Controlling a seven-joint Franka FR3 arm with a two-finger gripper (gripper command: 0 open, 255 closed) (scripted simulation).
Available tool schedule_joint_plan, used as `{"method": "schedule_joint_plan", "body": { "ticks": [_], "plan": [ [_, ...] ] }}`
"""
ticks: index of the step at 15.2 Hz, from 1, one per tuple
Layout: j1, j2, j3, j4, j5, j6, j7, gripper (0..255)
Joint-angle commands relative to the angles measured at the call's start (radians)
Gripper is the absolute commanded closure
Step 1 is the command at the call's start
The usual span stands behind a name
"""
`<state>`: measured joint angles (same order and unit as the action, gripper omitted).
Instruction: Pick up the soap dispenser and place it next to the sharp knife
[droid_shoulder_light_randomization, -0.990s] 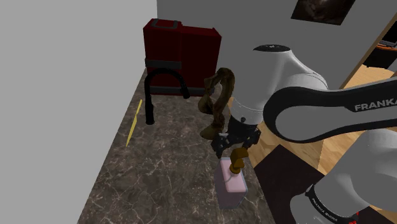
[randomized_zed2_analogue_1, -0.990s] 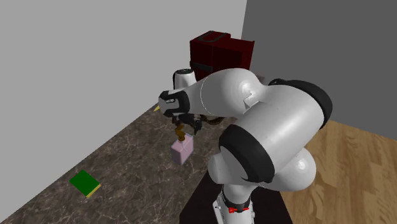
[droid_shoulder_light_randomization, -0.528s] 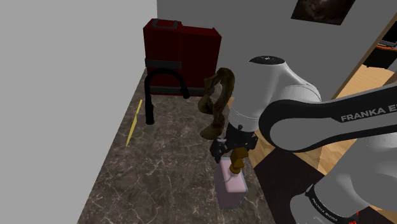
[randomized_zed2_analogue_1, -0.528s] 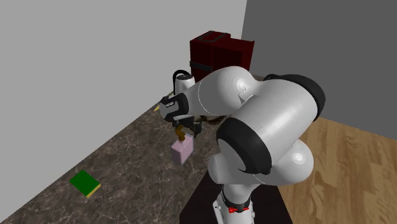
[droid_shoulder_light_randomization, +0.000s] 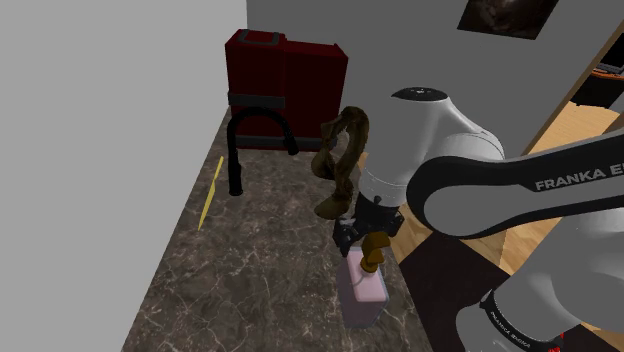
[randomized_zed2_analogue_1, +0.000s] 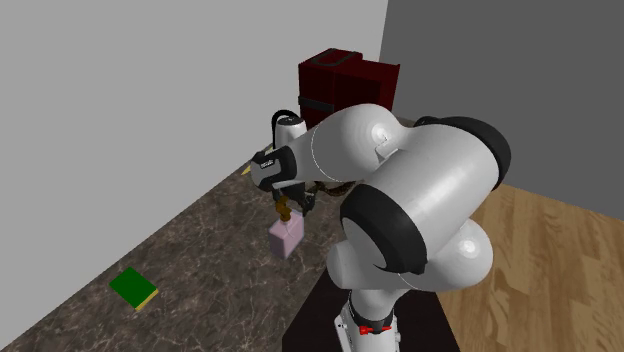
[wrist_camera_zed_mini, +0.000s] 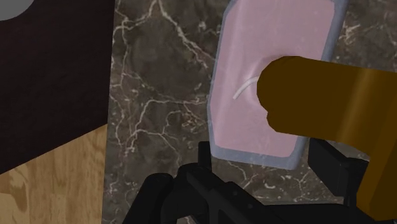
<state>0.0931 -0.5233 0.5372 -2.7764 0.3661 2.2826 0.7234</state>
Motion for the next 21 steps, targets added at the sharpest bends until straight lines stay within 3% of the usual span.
{"method": "schedule_joint_plan", "body": {
  "ticks": [1, 6, 21],
  "plan": [
    [0.000, 0.001, 0.001, -0.001, 0.000, -0.001, 0.000, 255],
    [0.001, 0.000, 0.000, -0.002, 0.001, -0.001, 0.000, 255],
    [0.004, -0.133, -0.070, 0.121, -0.037, -0.256, 0.002, 255]
  ]
}}
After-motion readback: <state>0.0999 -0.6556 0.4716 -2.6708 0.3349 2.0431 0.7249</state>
